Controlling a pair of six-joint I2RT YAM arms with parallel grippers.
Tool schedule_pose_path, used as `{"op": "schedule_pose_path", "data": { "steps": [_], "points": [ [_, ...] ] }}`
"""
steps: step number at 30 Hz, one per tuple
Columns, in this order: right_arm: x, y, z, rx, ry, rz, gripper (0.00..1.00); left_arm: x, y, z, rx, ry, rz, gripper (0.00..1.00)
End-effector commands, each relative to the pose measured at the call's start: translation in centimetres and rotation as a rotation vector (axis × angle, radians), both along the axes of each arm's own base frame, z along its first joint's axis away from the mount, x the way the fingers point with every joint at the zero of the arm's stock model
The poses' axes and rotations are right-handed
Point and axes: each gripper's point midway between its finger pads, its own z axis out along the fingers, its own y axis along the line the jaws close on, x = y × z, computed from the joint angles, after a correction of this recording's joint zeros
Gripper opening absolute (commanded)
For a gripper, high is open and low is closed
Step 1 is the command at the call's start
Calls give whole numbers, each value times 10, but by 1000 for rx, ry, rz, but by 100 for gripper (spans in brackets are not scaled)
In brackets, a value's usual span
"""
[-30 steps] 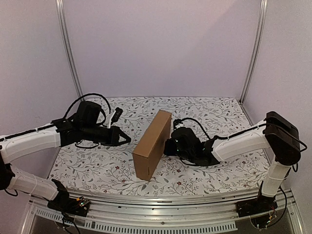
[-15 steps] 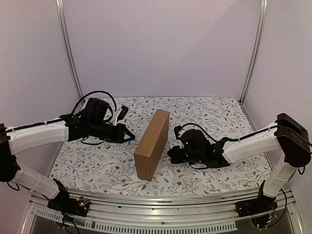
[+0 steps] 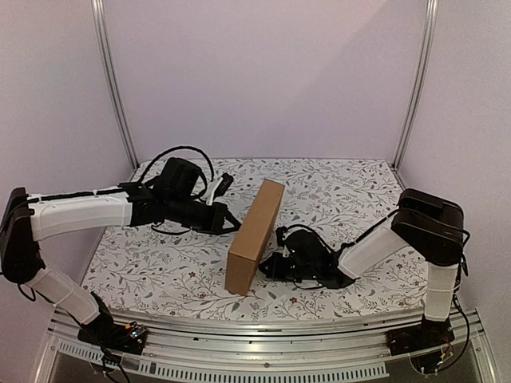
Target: Fold the paper box
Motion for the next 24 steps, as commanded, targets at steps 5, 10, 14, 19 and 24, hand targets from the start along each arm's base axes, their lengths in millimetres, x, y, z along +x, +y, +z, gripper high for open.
{"op": "schedule_pose_path", "data": {
  "steps": [5, 10, 14, 19, 24],
  "points": [
    [17, 28, 6, 86, 3, -31, 0, -14, -25, -4, -3, -7, -34, 3],
    [23, 14, -6, 43, -3, -73, 0, -18, -32, -9, 0, 2, -38, 3],
    [23, -15, -11, 9, 4, -112, 0, -16, -29, -10, 12, -12, -19, 3],
    [17, -51, -8, -36, -15, -140, 0, -11, -22, -11, 43, -37, 4, 3],
    [6, -91, -11, -136, -33, -161, 0, -4, -13, -11, 58, -52, 41, 5]
  ]
}}
